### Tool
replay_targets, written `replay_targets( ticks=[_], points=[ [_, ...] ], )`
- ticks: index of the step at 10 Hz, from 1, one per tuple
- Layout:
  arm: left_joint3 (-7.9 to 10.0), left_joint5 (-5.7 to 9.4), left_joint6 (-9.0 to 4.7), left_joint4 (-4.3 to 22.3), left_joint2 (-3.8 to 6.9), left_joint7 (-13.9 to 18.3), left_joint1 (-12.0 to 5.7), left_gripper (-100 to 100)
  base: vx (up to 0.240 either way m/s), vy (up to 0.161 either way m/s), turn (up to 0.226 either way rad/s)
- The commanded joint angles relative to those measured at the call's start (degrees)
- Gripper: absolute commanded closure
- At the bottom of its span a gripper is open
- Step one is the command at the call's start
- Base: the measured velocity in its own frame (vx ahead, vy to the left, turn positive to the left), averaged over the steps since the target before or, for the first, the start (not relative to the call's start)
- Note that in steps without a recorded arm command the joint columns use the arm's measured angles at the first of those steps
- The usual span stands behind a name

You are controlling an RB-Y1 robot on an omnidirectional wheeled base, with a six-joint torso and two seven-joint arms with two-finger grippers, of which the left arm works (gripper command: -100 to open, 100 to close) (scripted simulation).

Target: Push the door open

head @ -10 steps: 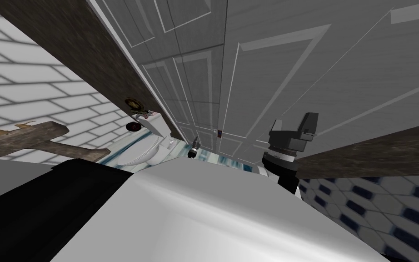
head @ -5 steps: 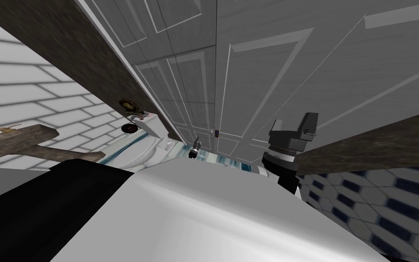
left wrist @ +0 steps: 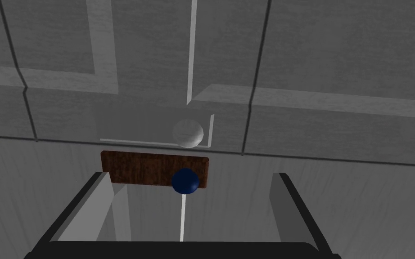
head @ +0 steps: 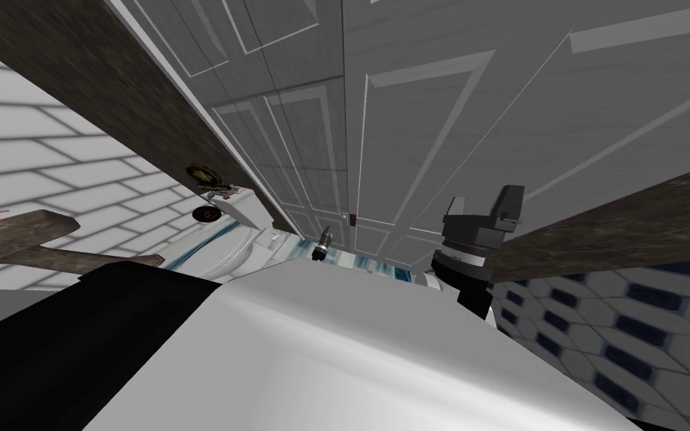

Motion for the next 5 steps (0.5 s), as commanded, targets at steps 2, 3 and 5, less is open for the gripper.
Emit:
replay_targets(
  ticks=[2, 3, 5],
  points=[
    [0.01, -0.16, -0.27, 0.99, -0.54, -2.61, -0.45, -100, 0.012, -0.045, -0.054],
    [-0.01, -0.23, -0.36, 1.33, -0.81, -3.65, -0.65, -100, 0.02, -0.05, -0.056],
    [-0.04, -0.35, -0.51, 1.96, -1.3, -5.56, -1.01, -100, 0.023, -0.055, -0.056]
  ],
)
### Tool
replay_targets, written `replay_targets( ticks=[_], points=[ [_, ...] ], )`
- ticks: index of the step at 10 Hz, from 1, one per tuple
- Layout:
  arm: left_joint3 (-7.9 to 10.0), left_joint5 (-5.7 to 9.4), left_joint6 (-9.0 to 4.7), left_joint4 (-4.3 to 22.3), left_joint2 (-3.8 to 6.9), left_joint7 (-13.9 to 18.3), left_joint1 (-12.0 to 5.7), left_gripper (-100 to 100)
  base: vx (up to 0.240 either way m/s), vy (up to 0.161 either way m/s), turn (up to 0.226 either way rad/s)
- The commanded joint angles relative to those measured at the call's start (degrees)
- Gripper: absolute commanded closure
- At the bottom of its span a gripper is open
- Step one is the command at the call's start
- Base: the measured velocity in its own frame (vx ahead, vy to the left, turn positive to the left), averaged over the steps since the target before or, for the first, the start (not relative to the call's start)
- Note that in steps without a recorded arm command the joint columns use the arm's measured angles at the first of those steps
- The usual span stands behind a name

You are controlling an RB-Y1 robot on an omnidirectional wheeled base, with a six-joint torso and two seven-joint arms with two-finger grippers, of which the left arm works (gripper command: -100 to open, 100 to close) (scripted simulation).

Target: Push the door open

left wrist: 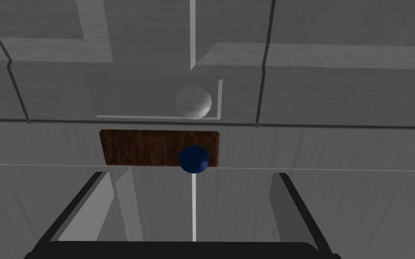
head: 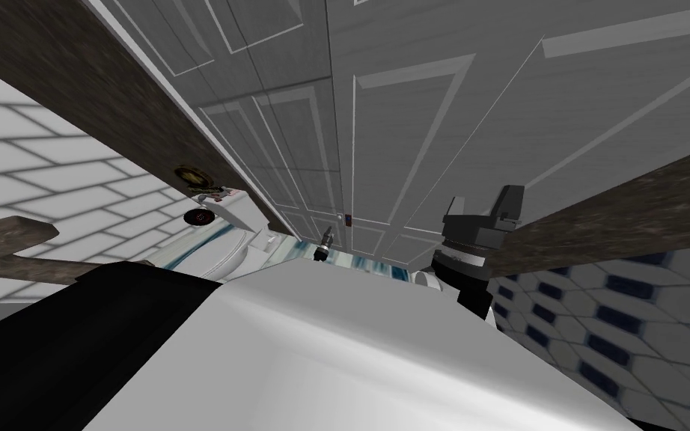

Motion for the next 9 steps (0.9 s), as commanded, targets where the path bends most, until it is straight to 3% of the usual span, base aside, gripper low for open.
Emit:
replay_targets(
  ticks=[1, 9],
  points=[
    [0.0, 0.0, 0.0, 0.0, 0.0, 0.0, 0.0, -100, 0.01, -0.025, -0.01],
    [1.19, 0.47, -0.21, 0.19, 0.82, 4.8, -0.12, -100, -0.2, 0.016, -0.021]
  ],
)
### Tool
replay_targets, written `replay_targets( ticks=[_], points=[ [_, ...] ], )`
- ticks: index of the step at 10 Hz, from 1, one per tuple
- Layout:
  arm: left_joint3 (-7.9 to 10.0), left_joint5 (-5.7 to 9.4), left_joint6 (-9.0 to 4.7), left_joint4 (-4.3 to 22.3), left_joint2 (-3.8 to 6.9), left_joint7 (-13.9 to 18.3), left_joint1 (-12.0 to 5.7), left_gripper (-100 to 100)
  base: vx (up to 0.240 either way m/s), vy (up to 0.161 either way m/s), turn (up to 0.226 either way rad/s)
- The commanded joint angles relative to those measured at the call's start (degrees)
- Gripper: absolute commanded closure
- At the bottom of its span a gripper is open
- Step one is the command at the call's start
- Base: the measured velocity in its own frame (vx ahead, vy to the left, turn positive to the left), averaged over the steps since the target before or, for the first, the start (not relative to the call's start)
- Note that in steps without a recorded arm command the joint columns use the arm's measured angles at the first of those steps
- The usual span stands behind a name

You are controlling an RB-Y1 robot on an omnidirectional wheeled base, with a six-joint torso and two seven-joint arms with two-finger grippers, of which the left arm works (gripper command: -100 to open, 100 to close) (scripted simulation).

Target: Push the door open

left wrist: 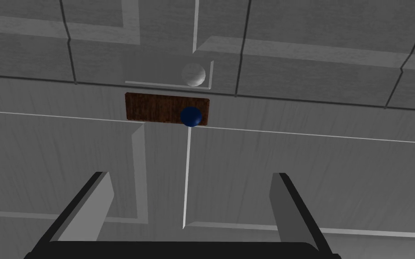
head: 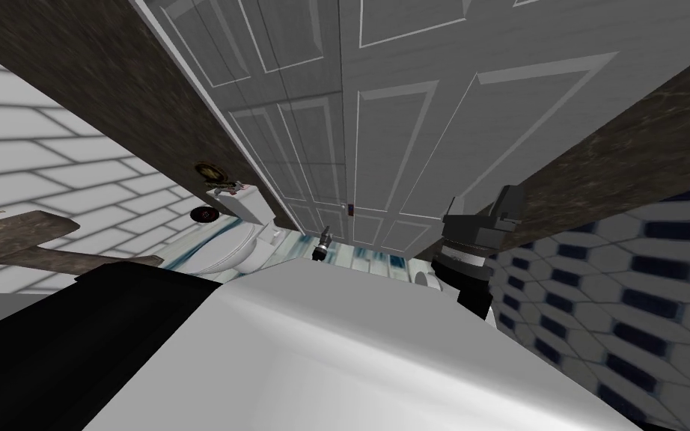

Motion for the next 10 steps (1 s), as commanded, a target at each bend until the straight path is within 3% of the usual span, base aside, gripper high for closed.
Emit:
replay_targets(
  ticks=[1, 7, 10],
  points=[
    [0.24, 0.09, -0.04, 0.0, 0.13, 1.06, -0.02, -100, -0.213, 0.028, -0.024],
    [1.89, 0.76, -0.33, 0.21, 1.01, 7.75, -0.14, -100, -0.159, 0.032, -0.04],
    [2.48, 1.0, -0.43, 0.28, 1.32, 10.15, -0.18, -100, -0.026, 0.009, -0.01]
  ],
)
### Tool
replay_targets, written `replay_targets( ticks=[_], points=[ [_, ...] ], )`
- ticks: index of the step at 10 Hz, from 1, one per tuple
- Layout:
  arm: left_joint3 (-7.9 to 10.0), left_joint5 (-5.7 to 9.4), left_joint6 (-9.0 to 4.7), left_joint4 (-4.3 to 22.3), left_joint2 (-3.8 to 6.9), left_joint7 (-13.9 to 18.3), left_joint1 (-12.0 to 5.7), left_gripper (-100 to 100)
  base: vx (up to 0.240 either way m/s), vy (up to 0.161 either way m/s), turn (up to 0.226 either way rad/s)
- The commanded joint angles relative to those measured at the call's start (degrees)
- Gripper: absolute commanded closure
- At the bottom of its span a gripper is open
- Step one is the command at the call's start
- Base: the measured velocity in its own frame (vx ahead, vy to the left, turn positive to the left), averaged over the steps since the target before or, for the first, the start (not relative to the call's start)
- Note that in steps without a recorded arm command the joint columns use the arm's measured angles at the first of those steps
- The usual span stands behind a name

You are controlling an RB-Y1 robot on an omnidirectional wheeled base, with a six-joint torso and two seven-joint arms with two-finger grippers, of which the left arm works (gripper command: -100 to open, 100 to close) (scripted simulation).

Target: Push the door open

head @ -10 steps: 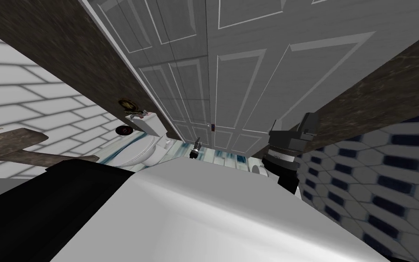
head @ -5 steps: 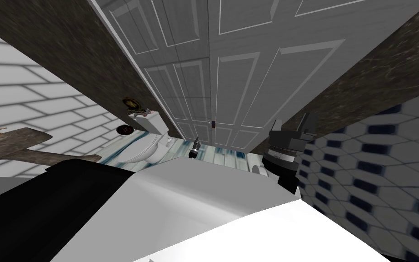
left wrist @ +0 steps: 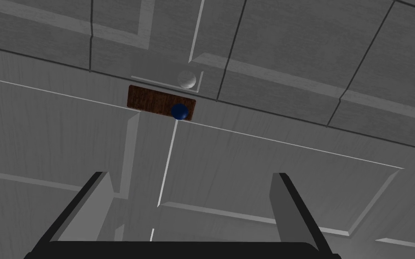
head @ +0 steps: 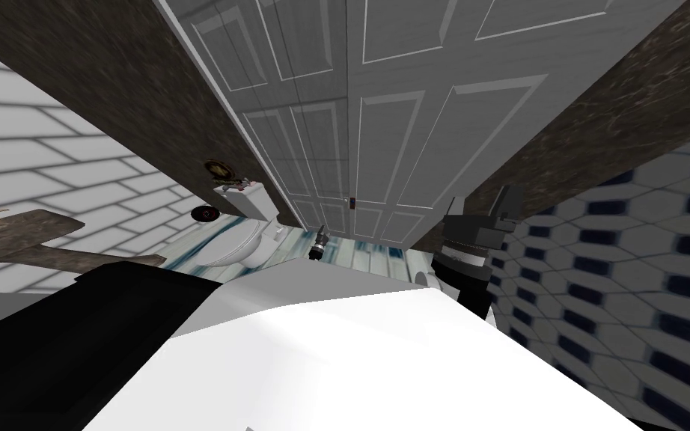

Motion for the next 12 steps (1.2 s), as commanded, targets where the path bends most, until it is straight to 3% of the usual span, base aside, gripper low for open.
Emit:
replay_targets(
  ticks=[1, 12],
  points=[
    [0.08, 0.03, -0.11, 0.16, 0.0, 0.17, -0.09, -100, 0.0, 0.0, 0.0],
    [-0.02, -0.15, 0.33, 0.24, 0.12, 0.54, -0.05, -100, 0.0, 0.0, 0.0]
  ],
)
